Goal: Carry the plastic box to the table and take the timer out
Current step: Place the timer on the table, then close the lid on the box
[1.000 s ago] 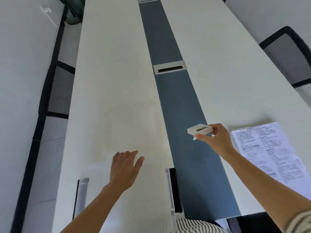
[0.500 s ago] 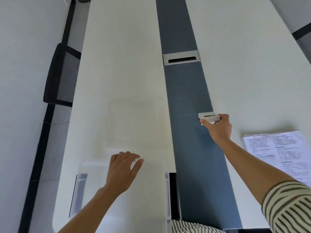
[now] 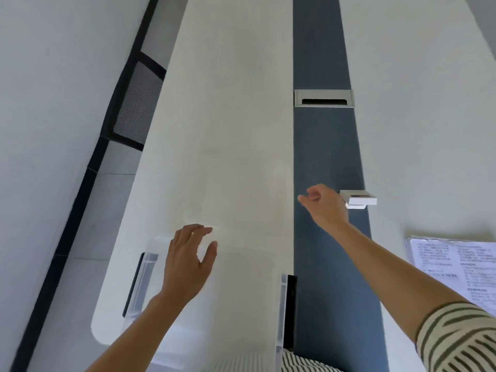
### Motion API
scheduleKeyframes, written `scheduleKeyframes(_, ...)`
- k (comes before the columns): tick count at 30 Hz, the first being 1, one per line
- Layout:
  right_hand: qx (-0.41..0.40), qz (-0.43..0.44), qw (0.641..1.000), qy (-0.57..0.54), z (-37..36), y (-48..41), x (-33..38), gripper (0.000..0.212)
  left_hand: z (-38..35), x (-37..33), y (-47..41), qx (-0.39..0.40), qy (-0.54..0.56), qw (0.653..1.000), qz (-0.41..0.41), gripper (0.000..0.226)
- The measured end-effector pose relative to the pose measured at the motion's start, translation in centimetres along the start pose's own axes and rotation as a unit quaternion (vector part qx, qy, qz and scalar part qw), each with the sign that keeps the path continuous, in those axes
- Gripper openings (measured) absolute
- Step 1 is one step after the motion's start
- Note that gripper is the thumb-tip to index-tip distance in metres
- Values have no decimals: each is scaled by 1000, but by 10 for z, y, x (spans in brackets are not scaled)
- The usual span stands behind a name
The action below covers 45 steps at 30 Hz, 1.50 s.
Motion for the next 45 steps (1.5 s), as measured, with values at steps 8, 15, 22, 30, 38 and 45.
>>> scheduleKeyframes(8,37,-84,991,92,-70,-13,4,50,22,86,56,-21,-77,979,187,41)
scheduleKeyframes(15,30,-125,985,112,-58,-21,2,27,11,114,90,65,15,954,293,46)
scheduleKeyframes(22,-24,-133,986,99,-40,-8,5,36,11,117,89,58,40,952,299,45)
scheduleKeyframes(30,-8,-153,965,-212,-8,28,84,23,14,118,89,44,77,951,295,43)
scheduleKeyframes(38,-13,-64,969,-240,-7,130,88,25,30,130,87,90,357,861,351,41)
scheduleKeyframes(45,-52,-60,973,-216,-41,212,42,28,47,146,76,164,409,820,367,48)
Point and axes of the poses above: each hand's wrist, its own y-axis away from the middle knuckle, its own z-axis out of the back of the hand, x = y × z, the point moved 2 cm from there along -y, towards the middle knuckle, and after that the axes turned 9 degrees about -y, right-handed, at the moved point
